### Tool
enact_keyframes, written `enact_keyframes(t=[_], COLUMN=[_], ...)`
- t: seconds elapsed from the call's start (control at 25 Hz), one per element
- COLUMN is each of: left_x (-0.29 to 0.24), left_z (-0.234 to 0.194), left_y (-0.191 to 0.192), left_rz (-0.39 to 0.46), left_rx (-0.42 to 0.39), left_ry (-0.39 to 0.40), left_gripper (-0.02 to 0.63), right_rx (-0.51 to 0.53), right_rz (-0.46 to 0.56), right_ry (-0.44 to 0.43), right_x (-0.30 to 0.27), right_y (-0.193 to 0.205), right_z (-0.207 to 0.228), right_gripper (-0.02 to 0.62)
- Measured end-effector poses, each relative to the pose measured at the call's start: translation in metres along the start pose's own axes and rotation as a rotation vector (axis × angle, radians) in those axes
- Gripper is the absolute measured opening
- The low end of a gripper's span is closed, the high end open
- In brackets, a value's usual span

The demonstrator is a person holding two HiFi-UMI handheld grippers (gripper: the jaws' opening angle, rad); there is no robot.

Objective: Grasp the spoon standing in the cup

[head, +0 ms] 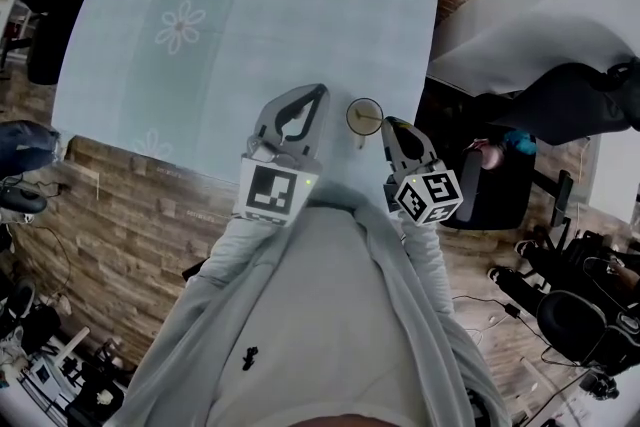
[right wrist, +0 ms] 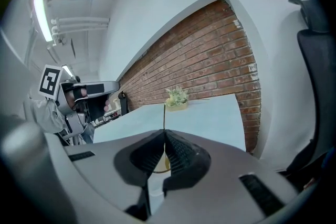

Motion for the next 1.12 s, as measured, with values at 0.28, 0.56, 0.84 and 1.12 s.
enact_keyframes(t=[0.28, 0.56, 0.84, 1.12], left_x=[-0.002, -0.002, 0.002, 0.009], left_z=[0.000, -0.003, -0.009, -0.021], left_y=[-0.006, -0.015, -0.024, -0.032], left_rz=[0.020, 0.044, 0.066, 0.087], left_rx=[-0.010, -0.016, -0.021, -0.020], left_ry=[0.002, -0.007, -0.030, -0.074], left_gripper=[0.018, 0.018, 0.018, 0.018], right_rx=[0.040, 0.102, 0.192, 0.349], right_rz=[0.064, 0.166, 0.276, 0.330], right_ry=[0.002, 0.034, 0.091, 0.197], right_x=[0.015, 0.034, 0.050, 0.059], right_y=[-0.027, -0.074, -0.123, -0.148], right_z=[-0.003, -0.001, 0.005, 0.001], right_gripper=[0.021, 0.021, 0.021, 0.020])
Point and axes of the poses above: the fingertips, and each gripper's own axes: x backward along the fingers, z to its right, y out of its underside, the point moved 4 cm from there along x, backward along the fingers, and after that the axes turned 3 degrees about x, right-handed, at the moved point
